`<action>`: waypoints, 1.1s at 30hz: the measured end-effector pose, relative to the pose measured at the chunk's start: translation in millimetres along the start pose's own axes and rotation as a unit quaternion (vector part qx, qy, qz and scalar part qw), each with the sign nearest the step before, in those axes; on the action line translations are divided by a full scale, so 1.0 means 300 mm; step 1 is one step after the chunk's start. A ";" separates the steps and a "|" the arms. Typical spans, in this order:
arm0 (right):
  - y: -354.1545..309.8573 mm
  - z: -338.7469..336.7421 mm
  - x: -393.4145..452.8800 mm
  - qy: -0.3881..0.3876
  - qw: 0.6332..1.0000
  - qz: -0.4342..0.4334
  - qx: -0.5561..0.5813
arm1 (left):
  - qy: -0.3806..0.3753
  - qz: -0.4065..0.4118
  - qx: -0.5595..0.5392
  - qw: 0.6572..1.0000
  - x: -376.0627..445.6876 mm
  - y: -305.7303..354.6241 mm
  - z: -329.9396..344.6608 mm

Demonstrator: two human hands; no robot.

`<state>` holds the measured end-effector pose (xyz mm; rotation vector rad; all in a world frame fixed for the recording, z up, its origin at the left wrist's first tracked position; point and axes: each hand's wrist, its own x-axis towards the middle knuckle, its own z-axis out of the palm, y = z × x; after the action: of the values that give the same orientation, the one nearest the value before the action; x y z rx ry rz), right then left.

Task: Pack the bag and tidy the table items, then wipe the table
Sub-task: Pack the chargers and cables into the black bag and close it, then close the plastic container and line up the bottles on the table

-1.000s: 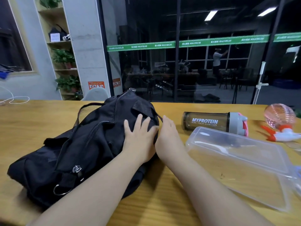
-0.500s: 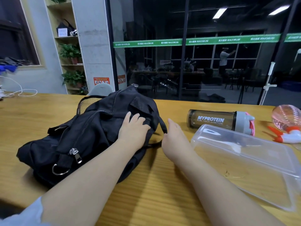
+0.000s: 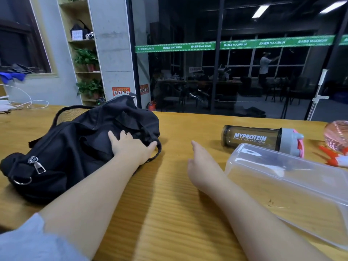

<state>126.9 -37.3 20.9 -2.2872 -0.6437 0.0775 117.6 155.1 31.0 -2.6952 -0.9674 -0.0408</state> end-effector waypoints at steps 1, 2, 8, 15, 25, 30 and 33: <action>0.000 0.003 0.001 -0.004 1.000 0.003 -0.001 | -0.020 -0.017 0.020 0.999 -0.011 0.022 -0.005; 0.000 0.006 0.002 -0.008 1.000 0.004 -0.002 | -0.028 -0.025 0.053 0.998 -0.017 0.045 -0.005; 0.014 0.014 0.006 -0.018 1.000 0.014 -0.001 | -0.045 -0.027 0.080 0.995 -0.001 0.066 0.039; 0.018 0.017 0.011 -0.029 0.999 0.013 0.002 | -0.030 -0.042 0.063 0.997 0.061 -0.024 0.081; 0.028 0.026 0.012 -0.023 1.000 -0.002 -0.020 | -0.019 -0.071 0.018 0.997 0.146 -0.155 0.141; 0.026 0.023 0.018 -0.015 1.000 -0.005 -0.015 | -0.035 -0.100 -0.037 0.994 0.164 -0.134 0.129; 0.023 0.027 0.015 -0.020 1.000 -0.009 -0.014 | -0.008 -0.099 -0.078 0.992 0.154 -0.119 0.147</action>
<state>131.9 -34.1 10.8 -2.3116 -0.6913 0.1069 128.0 221.8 2.9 -2.7305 -1.2823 -0.1395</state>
